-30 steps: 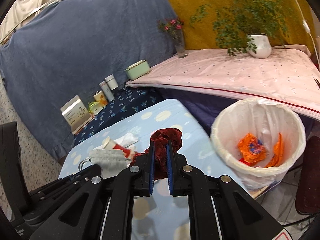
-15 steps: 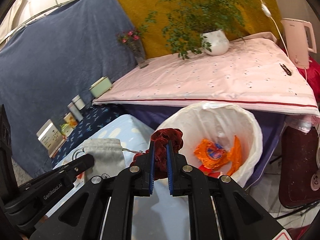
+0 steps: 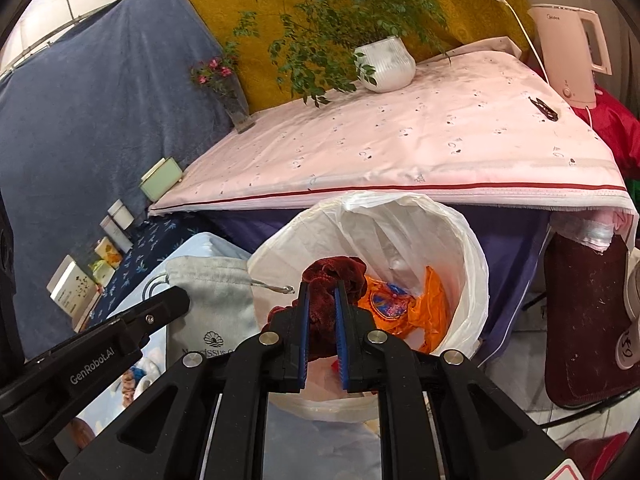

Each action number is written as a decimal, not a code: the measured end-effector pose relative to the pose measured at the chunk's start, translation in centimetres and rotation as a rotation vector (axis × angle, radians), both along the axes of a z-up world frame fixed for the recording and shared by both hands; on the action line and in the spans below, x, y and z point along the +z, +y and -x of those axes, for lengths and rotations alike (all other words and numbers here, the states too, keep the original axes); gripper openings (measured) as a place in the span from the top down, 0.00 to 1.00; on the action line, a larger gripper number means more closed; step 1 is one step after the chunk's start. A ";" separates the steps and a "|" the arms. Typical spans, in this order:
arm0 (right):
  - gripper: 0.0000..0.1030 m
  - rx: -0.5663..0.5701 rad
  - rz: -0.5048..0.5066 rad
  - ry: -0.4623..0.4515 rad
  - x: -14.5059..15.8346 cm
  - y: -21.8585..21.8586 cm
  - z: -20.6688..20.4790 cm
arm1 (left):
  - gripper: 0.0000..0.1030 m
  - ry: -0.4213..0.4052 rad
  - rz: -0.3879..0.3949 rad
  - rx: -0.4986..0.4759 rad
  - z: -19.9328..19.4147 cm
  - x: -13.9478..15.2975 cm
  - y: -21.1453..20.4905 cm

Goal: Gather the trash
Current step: 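Carry the pouch and scrunchie over the white bin and open both tools, then move both tools back over the white paper cup and tan scrunchie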

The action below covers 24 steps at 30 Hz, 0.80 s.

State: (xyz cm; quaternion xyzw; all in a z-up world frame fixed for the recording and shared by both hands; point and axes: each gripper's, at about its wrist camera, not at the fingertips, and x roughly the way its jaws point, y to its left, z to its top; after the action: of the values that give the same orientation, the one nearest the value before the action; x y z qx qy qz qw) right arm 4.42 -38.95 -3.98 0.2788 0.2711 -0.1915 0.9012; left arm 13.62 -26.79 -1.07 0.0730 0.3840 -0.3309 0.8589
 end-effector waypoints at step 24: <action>0.62 0.055 0.031 0.003 1.3 4.4 -0.9 | 0.47 -0.006 0.009 0.221 -1.4 0.6 7.2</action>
State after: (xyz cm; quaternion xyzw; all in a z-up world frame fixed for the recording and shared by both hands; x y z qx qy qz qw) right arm 5.33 -34.56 -2.69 0.2568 0.2772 -0.1714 0.9099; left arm 15.05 -19.60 -0.45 0.0273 0.3854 -0.2358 0.8917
